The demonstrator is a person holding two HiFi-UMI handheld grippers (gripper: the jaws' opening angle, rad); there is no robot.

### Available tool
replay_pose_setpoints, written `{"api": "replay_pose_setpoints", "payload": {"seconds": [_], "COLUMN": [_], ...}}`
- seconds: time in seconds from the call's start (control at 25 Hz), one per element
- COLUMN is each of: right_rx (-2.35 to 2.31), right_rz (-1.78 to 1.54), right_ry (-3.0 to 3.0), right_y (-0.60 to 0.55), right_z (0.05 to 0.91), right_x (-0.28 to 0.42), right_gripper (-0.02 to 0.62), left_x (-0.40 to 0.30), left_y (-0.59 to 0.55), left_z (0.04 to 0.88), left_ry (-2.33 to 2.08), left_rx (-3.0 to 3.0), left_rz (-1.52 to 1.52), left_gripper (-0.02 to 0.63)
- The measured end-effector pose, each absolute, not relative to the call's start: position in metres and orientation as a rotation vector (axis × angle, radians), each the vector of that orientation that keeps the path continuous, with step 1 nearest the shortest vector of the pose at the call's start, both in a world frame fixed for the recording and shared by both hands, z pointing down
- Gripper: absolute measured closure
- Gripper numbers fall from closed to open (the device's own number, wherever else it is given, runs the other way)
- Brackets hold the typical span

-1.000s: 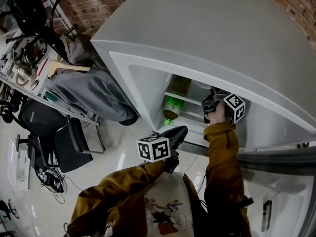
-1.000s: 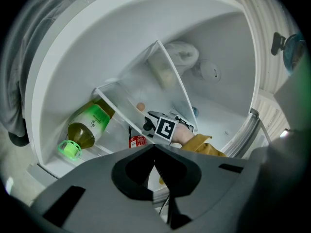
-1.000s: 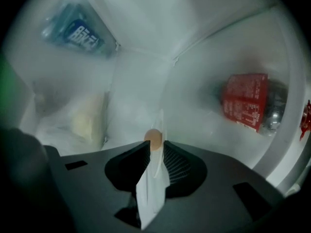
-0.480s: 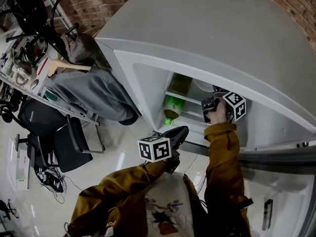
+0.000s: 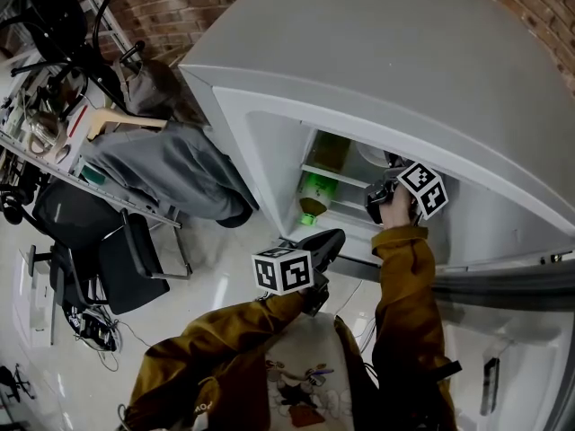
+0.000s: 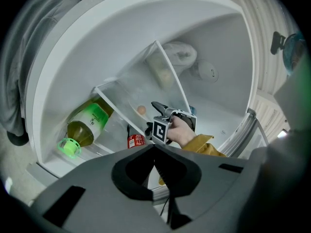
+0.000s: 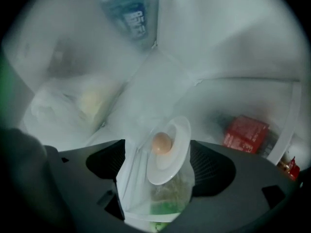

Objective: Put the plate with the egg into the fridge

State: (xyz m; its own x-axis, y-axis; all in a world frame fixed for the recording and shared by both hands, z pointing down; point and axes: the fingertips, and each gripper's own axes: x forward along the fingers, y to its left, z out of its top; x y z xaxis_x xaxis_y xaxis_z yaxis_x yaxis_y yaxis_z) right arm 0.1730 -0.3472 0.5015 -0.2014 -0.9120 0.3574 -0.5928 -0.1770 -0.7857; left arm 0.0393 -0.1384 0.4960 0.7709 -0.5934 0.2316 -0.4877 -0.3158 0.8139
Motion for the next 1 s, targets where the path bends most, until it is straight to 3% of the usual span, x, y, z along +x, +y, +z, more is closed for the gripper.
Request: {"api": "replay_pose_setpoints", "payload": {"seconds": [0.52,0.56,0.68,0.88,1.0], "right_rx": [-1.486,-1.474,-1.443,-1.406,-1.363], "right_rz": [-1.358,-1.361,-1.372,-1.384,-1.389], "right_ry": [1.717,1.722,1.729,1.746,1.763], "right_y": [-0.336,-0.336,-0.334,-0.333,-0.332], "right_z": [0.497,0.497,0.496,0.494,0.491], "right_x": [0.163,0.163,0.163,0.164,0.164], "right_gripper": [0.196,0.196,0.196,0.196,0.196], "left_x": [0.054,0.055,0.06,0.073,0.083], "left_y": [-0.196,-0.204,-0.222,-0.239,-0.247], "left_z": [0.488,0.492,0.505,0.504,0.5], "left_ry": [-0.912,-0.927,-0.93,-0.904,-0.868], "left_rx": [2.141,2.135,2.124,2.208,2.241], "left_rz": [-0.093,-0.091,-0.087,-0.06,-0.044], "left_gripper": [0.595,0.583,0.46,0.452,0.403]}}
